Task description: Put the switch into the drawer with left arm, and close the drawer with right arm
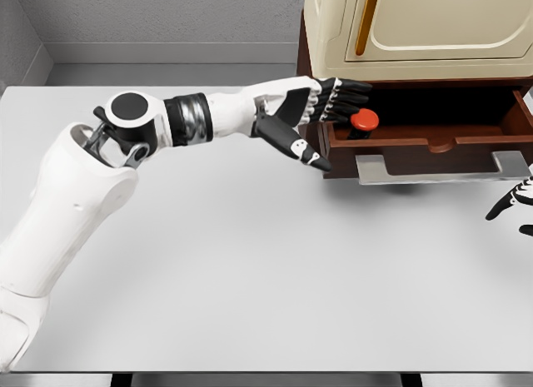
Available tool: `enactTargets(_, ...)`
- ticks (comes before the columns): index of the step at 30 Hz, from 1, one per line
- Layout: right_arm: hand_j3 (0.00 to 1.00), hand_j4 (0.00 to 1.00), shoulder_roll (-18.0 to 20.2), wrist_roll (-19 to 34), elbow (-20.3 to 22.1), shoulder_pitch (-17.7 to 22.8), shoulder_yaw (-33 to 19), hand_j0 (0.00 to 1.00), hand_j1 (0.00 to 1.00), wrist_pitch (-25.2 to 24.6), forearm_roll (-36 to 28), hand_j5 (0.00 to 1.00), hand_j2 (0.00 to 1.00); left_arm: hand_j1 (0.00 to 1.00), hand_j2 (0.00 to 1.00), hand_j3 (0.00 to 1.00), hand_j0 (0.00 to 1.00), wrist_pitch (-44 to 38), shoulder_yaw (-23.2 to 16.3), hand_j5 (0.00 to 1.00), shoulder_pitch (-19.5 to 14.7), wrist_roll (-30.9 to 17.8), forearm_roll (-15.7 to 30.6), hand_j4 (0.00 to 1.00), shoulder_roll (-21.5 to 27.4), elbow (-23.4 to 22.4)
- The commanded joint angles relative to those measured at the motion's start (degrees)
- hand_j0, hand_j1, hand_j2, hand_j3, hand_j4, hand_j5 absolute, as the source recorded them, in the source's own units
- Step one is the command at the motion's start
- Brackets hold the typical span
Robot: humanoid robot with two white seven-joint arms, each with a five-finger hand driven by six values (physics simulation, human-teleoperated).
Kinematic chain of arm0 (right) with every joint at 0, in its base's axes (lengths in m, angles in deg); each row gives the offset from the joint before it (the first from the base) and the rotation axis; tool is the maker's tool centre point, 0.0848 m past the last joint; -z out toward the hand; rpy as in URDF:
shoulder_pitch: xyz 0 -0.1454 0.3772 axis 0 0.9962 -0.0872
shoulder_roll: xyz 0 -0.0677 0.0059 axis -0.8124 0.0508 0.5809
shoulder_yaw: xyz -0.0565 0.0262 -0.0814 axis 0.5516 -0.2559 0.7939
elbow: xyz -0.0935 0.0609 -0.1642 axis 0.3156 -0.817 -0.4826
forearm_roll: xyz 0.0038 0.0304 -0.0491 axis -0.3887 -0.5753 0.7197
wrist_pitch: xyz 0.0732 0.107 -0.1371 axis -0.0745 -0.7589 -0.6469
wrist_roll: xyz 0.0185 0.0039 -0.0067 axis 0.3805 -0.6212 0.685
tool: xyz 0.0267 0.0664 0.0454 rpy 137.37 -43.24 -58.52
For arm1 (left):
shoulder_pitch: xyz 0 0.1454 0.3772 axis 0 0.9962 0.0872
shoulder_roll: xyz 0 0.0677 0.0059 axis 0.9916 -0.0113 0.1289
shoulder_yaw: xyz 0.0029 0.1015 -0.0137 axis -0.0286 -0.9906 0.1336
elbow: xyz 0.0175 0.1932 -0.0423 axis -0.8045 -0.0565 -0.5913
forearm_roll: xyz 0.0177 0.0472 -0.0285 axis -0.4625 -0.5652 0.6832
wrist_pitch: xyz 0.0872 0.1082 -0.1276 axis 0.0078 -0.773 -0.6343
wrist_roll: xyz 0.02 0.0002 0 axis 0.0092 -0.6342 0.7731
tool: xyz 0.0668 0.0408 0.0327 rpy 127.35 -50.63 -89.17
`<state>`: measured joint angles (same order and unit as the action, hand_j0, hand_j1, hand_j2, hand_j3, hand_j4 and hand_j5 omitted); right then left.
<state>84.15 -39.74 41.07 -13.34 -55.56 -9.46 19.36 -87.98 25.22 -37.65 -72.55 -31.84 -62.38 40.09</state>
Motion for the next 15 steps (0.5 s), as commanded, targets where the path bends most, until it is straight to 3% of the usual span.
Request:
enactTargets(1, 0.62, 0.62, 0.1, 0.0, 0.0, 0.0, 0.0, 0.62, 0.62, -0.2, -0.4, 0.62, 0.62, 1.0, 1.0, 1.0, 1.0, 0.0, -0.1, 1.0, 0.0, 0.0, -1.4, 1.0, -2.2, -0.5)
enactTargets(6, 0.62, 0.62, 0.1, 0.0, 0.0, 0.0, 0.0, 0.62, 0.62, -0.2, -0.4, 0.62, 0.62, 1.0, 1.0, 1.0, 1.0, 0.0, -0.9, 1.0, -0.9, 0.0, -2.2, 1.0, -5.9, -4.3)
enactTargets(9, 0.62, 0.62, 0.1, 0.0, 0.0, 0.0, 0.0, 0.62, 0.62, -0.2, -0.4, 0.62, 0.62, 1.0, 1.0, 1.0, 1.0, 0.0, -1.0, 1.0, -1.0, 0.0, -5.2, 1.0, -8.1, -5.8)
enactTargets(15, 0.63, 0.63, 0.1, 0.0, 0.0, 0.0, 0.0, 0.63, 0.63, -0.2, -0.4, 0.63, 0.63, 1.0, 1.0, 1.0, 1.0, 0.5, -2.5, 1.0, -4.7, 0.0, -5.5, 1.0, -14.6, -12.4)
